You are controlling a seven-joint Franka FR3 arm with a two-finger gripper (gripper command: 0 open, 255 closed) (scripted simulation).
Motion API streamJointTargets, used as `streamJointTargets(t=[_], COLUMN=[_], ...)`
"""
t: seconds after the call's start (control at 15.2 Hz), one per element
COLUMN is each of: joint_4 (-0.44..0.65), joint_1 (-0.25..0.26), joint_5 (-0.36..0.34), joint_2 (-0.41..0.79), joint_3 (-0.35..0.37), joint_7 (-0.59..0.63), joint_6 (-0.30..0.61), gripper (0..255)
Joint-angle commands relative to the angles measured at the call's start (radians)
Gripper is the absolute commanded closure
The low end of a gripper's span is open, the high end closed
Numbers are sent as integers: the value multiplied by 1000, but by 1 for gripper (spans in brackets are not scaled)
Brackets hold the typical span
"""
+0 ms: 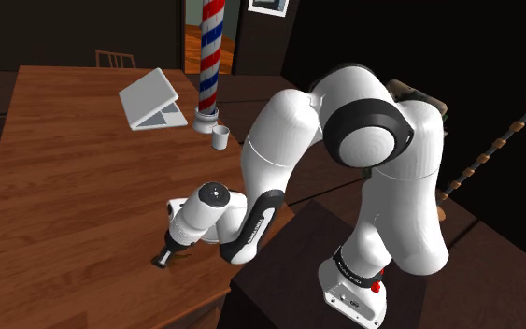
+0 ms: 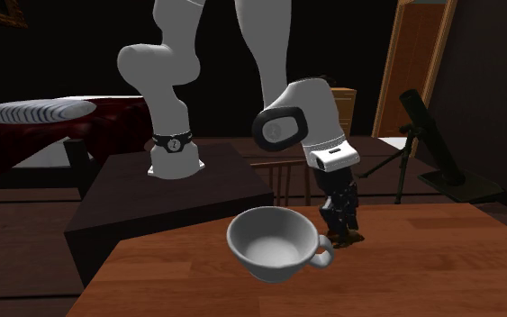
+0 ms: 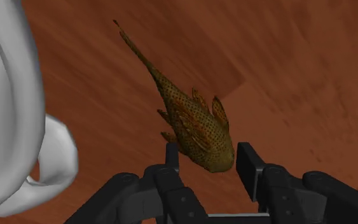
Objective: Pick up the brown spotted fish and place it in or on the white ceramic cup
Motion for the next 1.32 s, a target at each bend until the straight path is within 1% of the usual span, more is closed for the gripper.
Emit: streamJointTargets(t=[0.0, 0.2, 0.26, 0.33, 0.4, 0.46, 0.53, 0.59, 0.66, 0.99, 1.25], joint_4=[-13, -28, -23, -23, 2, 27, 42, 45, 52, 92, 97], joint_1=[-15, -45, -35, -35, -214, -390, -452, -403, -386, -339, -333], joint_5=[-8, -18, -15, -15, -152, -236, -251, -230, -236, -292, -298], joint_2=[-34, -84, -66, -66, -100, -115, -122, -113, -98, -22, -14], joint_3=[13, 42, 31, 31, 202, 387, 466, 417, 398, 336, 330], joint_7=[-1, -2, -2, -2, -157, -344, -496, -509, -503, -455, -450], joint_6=[-22, -59, -45, -45, -216, -392, -500, -482, -472, -432, -427], gripper=[255, 255, 255, 0, 0, 0, 0, 0, 0, 0, 0])
